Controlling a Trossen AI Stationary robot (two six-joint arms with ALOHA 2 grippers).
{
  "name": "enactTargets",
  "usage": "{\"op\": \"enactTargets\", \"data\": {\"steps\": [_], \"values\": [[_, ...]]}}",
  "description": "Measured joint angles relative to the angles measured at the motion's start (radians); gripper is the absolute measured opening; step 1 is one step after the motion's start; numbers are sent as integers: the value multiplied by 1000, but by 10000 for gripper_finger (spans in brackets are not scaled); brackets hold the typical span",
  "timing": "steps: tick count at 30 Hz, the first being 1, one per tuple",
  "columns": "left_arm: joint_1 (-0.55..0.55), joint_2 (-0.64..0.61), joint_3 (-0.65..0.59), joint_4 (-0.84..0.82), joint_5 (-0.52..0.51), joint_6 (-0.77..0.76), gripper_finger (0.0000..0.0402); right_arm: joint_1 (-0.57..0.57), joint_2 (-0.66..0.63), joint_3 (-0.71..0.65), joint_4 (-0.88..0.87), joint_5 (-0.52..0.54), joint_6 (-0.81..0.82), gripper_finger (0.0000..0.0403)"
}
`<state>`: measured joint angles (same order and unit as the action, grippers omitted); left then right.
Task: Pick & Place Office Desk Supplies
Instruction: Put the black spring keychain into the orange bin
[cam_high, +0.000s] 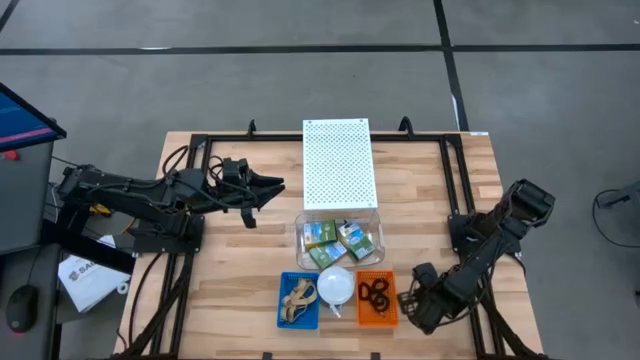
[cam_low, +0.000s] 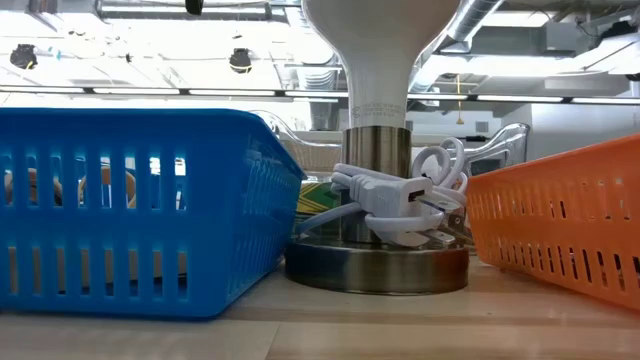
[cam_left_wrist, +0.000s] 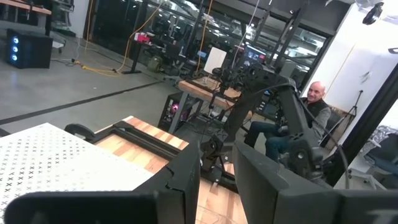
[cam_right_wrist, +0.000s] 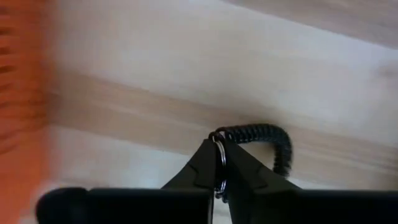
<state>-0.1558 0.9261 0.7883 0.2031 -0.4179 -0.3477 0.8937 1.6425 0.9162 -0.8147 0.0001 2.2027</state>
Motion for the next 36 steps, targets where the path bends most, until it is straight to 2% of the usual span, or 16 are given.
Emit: {"op": "enactTargets", "data": {"steps": [10,13,15,17,23,25,28,34,36], "values": [[0,0,0,-1,0,0,88,-14,-2,309,-194,286,-37,5],[0,0,0,-1,0,0,88,-26,-2,375,-164,407,-81,5],[0,0,0,-2,0,0,88,-46,-3,381,-72,448,-128,5],[0,0,0,-2,0,0,88,-67,-2,369,14,455,-185,5],[0,0,0,-2,28,-1,88,-91,-2,309,52,411,-228,5],[-5,0,0,-2,32,-4,88,-99,-2,269,125,366,-272,5],[-13,0,0,-2,32,-8,88,-119,-2,207,247,363,-320,5],[-35,0,0,-2,32,-8,88,-161,-2,155,317,316,-390,6],[-36,0,0,-2,32,-8,88,-169,-2,153,317,315,-404,21]]}}
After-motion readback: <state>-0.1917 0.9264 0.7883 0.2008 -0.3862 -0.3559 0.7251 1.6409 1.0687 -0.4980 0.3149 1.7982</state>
